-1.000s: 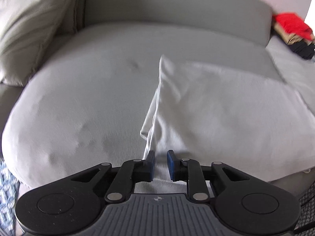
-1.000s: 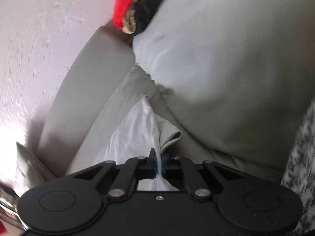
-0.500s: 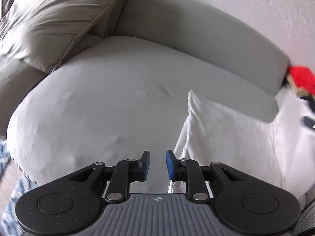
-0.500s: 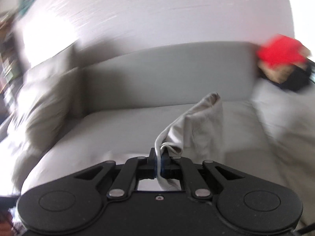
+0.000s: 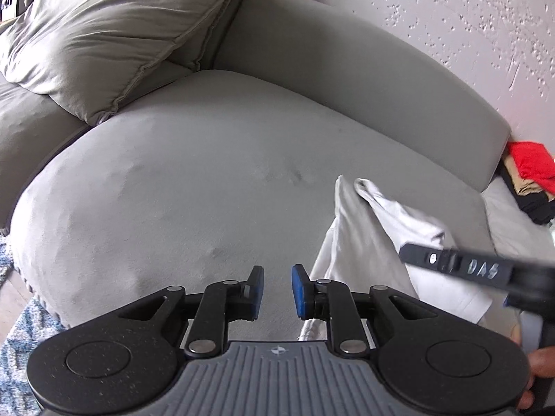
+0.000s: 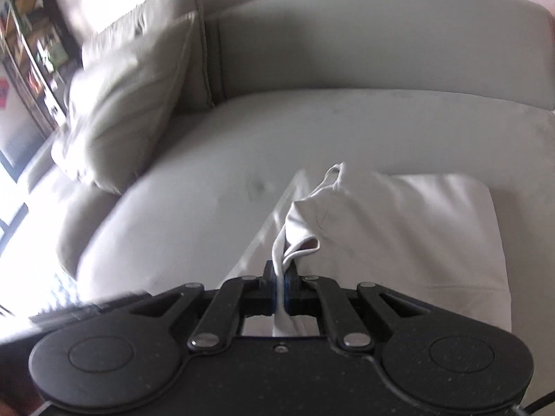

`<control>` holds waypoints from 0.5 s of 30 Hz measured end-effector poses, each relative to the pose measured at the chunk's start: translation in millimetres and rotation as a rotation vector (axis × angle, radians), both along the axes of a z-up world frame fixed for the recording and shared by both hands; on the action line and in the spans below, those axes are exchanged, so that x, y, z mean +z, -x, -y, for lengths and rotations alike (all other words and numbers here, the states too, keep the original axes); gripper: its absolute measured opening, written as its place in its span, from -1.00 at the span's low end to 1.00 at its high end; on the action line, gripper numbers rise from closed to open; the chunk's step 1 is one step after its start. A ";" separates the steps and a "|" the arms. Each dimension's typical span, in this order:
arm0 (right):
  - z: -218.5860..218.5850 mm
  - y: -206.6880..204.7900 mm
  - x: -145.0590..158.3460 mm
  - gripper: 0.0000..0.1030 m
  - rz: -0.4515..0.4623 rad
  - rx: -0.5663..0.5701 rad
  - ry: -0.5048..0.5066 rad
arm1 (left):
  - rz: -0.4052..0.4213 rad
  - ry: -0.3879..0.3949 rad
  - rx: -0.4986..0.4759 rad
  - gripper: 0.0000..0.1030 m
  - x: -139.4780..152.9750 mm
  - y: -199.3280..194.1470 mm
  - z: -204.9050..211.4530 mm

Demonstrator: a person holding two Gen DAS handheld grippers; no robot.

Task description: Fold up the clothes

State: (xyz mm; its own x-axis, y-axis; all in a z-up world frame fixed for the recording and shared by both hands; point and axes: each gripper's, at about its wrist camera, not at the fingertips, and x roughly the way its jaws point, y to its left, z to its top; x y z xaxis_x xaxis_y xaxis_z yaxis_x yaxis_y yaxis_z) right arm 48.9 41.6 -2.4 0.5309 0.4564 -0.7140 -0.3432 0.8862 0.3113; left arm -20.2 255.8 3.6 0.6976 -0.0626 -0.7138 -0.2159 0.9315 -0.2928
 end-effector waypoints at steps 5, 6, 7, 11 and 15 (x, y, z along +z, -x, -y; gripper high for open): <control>-11.6 -19.0 2.3 -0.92 -0.048 -0.004 0.004 | 0.002 -0.001 0.007 -0.64 2.0 -2.6 2.6; -15.7 -19.6 -0.3 -0.92 -0.066 0.003 0.010 | 0.002 -0.008 0.006 -0.64 2.7 -2.1 3.2; -19.1 -18.4 -2.4 -0.92 -0.077 0.012 0.012 | 0.006 -0.010 0.000 -0.64 3.6 -1.0 3.6; -33.1 -16.1 -8.6 -0.92 -0.095 0.063 0.007 | 0.046 0.009 -0.008 -0.65 7.8 4.9 2.9; -34.1 -13.6 -9.7 -0.77 -0.119 0.104 -0.012 | 0.060 0.014 0.004 -0.65 10.9 6.1 4.8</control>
